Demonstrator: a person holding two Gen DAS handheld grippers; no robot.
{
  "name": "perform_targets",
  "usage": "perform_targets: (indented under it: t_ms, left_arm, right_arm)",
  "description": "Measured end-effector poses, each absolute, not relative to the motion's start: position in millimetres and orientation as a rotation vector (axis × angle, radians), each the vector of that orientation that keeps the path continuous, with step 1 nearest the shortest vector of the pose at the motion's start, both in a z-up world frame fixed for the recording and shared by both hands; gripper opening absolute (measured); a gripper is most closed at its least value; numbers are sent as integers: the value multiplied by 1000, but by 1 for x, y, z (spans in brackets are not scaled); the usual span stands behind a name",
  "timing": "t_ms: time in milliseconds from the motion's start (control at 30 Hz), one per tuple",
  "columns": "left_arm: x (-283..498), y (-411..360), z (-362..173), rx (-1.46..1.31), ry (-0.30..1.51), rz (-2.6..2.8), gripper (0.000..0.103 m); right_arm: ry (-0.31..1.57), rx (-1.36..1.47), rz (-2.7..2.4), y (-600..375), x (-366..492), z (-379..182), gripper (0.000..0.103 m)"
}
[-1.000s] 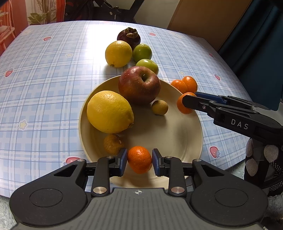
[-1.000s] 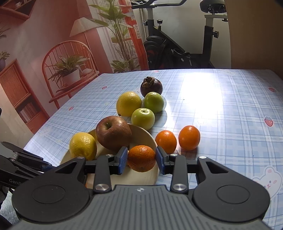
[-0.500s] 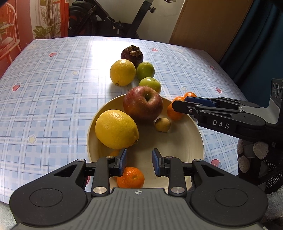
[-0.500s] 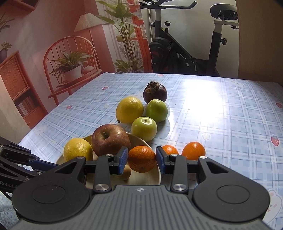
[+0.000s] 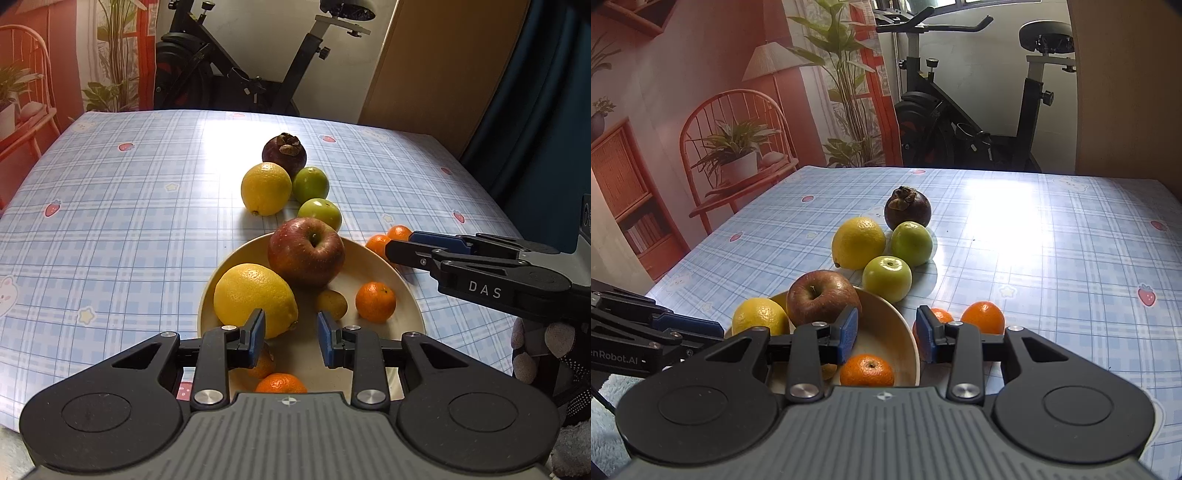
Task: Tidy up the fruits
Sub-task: 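Move the right gripper toward a green apple in the pile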
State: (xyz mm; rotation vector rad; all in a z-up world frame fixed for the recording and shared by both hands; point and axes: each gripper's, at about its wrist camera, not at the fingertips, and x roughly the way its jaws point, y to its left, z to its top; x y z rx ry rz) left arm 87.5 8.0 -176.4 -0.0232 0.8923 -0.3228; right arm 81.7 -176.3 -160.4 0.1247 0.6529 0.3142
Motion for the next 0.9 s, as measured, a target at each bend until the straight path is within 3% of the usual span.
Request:
perform_targets:
  t_ms: [900]
  left_arm:
    - [110,27,-153,-49,742,-200,32]
  right_arm:
    - [647,141,292,-185,80,-160,39]
